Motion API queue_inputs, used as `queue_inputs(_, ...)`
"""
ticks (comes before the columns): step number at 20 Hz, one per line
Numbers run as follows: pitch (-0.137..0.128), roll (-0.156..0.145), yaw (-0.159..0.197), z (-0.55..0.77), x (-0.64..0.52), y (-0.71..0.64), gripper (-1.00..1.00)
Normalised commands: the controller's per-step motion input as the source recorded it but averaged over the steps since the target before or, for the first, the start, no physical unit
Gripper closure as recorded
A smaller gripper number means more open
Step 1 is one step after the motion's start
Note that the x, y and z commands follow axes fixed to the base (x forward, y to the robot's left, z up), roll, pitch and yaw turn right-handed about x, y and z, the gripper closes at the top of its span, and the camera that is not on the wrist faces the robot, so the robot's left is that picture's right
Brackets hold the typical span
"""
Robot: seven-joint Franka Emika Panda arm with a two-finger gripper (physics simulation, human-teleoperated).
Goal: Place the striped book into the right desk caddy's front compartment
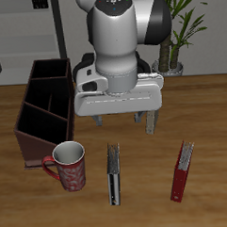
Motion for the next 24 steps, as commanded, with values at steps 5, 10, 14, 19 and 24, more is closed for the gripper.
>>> queue_inputs(5, -0.037, 0.021, 0.012, -0.12, 0.14, -0.07, -1.0)
queue_inputs(10, 0.003, 0.0, -0.035, -0.22, 0.15, -0.11, -1.0)
queue_inputs(14, 0.009, 0.001, 0.004, -0.26, 0.05, -0.01, -1.0)
queue_inputs(19, 0.0, -0.02, -0.015, -0.29, 0.05, 0.01, -1.0)
queue_inputs(24, -0.007, 0.004, -0.005, -0.11, 0.01, 0.04, -1.0)
